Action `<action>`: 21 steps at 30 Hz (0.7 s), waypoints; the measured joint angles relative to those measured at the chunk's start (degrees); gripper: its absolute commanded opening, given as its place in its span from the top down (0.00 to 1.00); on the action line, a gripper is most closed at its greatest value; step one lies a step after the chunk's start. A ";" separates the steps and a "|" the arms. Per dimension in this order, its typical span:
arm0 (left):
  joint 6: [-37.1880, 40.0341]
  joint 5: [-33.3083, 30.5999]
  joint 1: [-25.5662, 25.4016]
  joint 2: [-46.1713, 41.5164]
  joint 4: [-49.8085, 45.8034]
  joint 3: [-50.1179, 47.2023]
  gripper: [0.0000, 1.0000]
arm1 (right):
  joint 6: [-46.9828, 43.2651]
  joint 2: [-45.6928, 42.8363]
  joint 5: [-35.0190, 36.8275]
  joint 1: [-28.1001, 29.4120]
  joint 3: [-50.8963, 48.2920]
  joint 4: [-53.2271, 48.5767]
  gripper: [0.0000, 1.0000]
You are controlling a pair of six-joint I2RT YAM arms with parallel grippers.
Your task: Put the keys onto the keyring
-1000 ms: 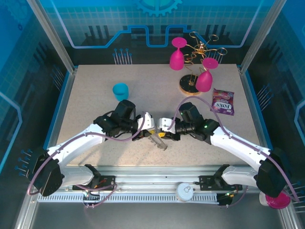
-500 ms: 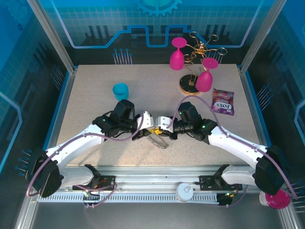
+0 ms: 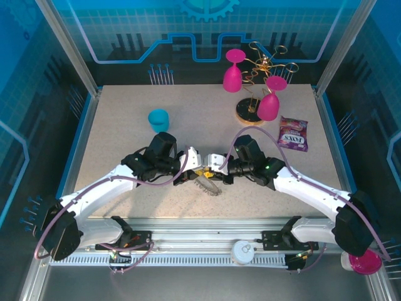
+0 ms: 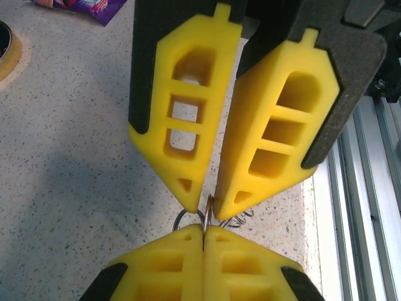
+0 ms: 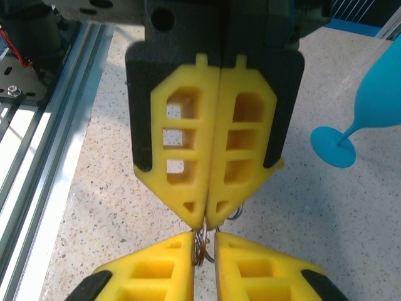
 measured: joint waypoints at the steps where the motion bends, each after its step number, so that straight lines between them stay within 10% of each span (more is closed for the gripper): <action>1: 0.00 0.00 0.00 -0.04 0.13 -0.17 1.00 | 0.00 -0.20 0.00 -0.02 -0.55 0.35 0.81; 21: 0.02 0.04 -0.13 -0.48 1.75 -0.98 1.00 | 1.81 -1.07 -0.61 -0.11 -3.91 5.60 0.88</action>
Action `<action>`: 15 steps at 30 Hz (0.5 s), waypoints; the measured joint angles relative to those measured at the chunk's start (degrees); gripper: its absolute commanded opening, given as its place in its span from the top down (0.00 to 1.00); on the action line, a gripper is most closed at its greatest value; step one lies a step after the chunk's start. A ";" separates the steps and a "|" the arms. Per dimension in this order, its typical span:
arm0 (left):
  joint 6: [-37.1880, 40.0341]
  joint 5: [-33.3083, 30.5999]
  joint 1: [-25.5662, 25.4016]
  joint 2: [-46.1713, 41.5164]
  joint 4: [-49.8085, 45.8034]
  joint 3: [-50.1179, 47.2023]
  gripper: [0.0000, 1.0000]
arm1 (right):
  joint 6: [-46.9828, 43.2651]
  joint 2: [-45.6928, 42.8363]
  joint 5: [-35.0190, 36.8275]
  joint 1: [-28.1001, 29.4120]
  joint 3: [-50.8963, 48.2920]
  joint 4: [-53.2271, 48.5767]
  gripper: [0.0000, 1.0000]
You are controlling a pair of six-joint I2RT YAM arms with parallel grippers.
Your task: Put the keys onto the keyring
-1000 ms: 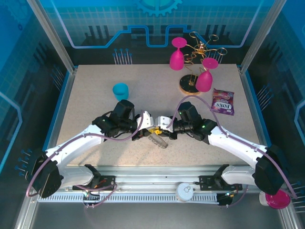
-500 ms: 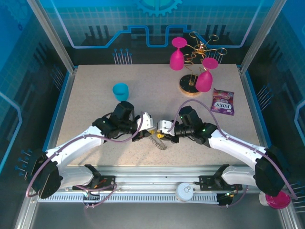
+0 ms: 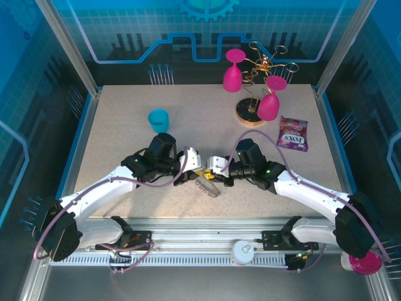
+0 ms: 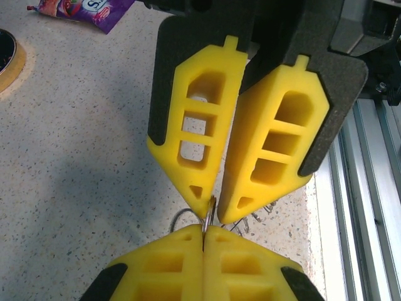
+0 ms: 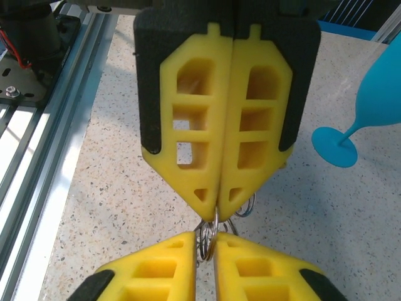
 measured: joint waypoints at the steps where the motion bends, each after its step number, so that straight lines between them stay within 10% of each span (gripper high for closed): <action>1: 0.00 0.00 0.02 0.00 0.00 0.00 1.00 | 0.15 0.00 -0.04 0.00 0.00 0.13 0.89; 7: 0.11 -0.02 0.02 0.00 -0.13 0.00 1.00 | 1.42 0.33 -0.07 -0.11 0.00 0.46 1.00; 11: -0.83 -0.68 0.02 -0.24 1.18 -0.20 0.62 | 3.13 0.33 -0.63 -0.46 -0.24 1.88 1.00; 15: -3.67 -2.19 0.33 -4.20 6.56 -3.87 0.60 | 7.21 0.39 -3.06 -1.40 -2.71 6.99 1.00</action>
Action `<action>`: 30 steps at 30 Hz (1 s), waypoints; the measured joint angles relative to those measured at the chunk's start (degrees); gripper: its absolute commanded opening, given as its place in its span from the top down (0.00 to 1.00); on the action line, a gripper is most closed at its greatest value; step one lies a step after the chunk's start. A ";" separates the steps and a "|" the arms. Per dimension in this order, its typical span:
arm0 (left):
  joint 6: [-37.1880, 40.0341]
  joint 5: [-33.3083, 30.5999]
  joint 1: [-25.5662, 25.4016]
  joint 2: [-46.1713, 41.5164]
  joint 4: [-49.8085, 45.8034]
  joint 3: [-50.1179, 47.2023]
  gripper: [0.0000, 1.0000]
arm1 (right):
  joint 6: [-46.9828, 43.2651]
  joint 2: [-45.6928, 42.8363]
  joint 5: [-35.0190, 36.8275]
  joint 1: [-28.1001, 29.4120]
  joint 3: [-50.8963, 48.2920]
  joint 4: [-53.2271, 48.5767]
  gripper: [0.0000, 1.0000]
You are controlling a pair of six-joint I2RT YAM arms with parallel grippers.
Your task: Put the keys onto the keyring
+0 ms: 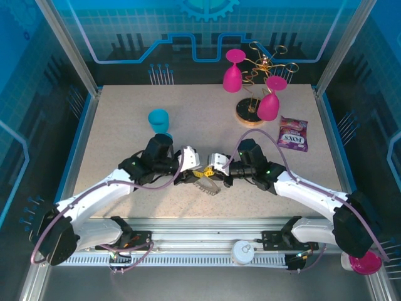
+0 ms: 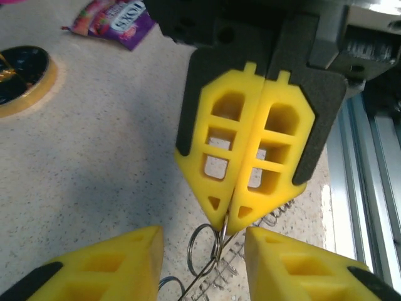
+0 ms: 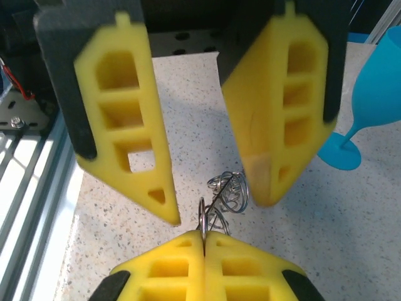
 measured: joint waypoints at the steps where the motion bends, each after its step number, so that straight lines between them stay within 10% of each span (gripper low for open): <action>1: -1.14 -0.52 0.22 -1.97 2.08 -2.01 0.60 | 1.38 0.15 -0.66 -0.20 -0.74 1.64 1.00; 11: -16.24 -4.07 1.38 -17.64 19.23 -21.66 0.77 | 12.59 5.01 -6.27 -0.59 -3.96 17.84 1.00; 30: -21.97 -3.15 1.44 -11.74 29.99 -23.76 0.81 | 13.20 5.68 -6.88 1.07 -3.91 19.78 1.00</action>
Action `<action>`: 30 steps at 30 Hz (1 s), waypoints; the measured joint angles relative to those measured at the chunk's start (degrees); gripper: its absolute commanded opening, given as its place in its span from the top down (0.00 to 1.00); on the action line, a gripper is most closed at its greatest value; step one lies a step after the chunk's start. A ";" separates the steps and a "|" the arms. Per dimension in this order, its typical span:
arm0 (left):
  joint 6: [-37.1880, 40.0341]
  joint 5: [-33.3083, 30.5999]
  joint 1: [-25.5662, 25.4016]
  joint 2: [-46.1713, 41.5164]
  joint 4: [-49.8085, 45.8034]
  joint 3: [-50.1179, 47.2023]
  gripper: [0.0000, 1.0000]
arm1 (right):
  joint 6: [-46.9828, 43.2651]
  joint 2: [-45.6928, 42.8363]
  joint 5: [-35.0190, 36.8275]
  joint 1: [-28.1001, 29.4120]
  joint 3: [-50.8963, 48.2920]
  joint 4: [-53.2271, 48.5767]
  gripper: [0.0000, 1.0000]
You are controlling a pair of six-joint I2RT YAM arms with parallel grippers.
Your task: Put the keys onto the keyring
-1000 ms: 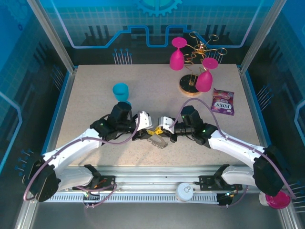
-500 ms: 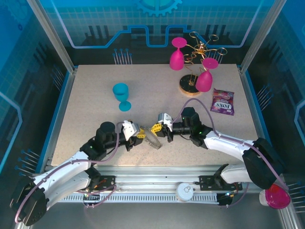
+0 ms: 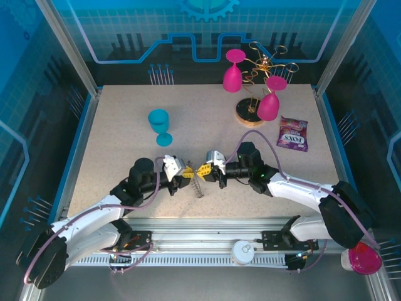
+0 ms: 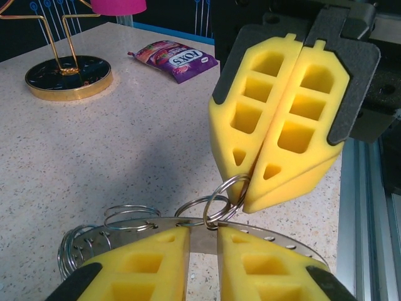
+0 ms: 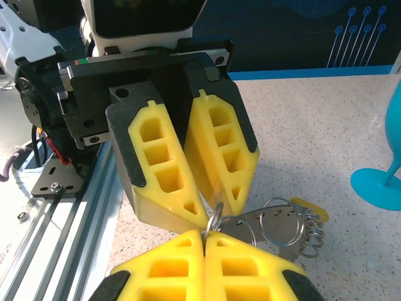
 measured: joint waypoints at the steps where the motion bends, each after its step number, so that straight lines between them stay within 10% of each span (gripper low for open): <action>1: 0.00 0.09 0.07 0.07 0.07 0.00 0.81 | -0.20 0.04 0.02 0.02 0.02 -0.07 1.00; 30: 1.66 0.72 0.24 2.49 -0.74 1.79 0.77 | -5.11 0.85 4.07 0.76 3.34 -8.72 1.00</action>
